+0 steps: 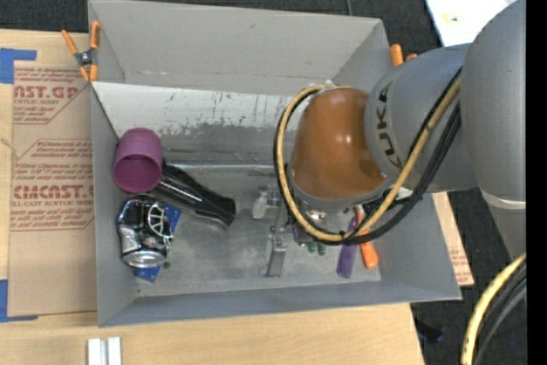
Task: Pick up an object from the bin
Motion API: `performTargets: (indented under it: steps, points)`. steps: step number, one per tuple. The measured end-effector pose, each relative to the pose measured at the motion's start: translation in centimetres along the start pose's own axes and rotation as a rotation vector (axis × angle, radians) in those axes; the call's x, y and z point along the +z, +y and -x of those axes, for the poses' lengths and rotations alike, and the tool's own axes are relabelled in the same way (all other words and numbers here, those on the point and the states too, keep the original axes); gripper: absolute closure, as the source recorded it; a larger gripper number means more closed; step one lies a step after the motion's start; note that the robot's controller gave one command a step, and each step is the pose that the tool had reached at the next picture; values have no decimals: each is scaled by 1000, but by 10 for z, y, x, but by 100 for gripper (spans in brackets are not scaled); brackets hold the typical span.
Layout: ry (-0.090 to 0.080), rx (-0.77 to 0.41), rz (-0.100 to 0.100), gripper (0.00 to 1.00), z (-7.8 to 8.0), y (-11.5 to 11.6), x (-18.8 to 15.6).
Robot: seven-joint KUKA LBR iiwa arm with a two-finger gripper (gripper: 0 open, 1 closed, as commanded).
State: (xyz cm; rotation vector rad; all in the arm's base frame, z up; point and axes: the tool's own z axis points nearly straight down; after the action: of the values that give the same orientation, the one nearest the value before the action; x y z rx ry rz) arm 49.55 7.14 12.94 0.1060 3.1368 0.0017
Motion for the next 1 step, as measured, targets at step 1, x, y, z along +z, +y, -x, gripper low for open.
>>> performTargets:
  steps: [1]
  points:
    - [3, 82, -3, 0, 20, -25, 61]
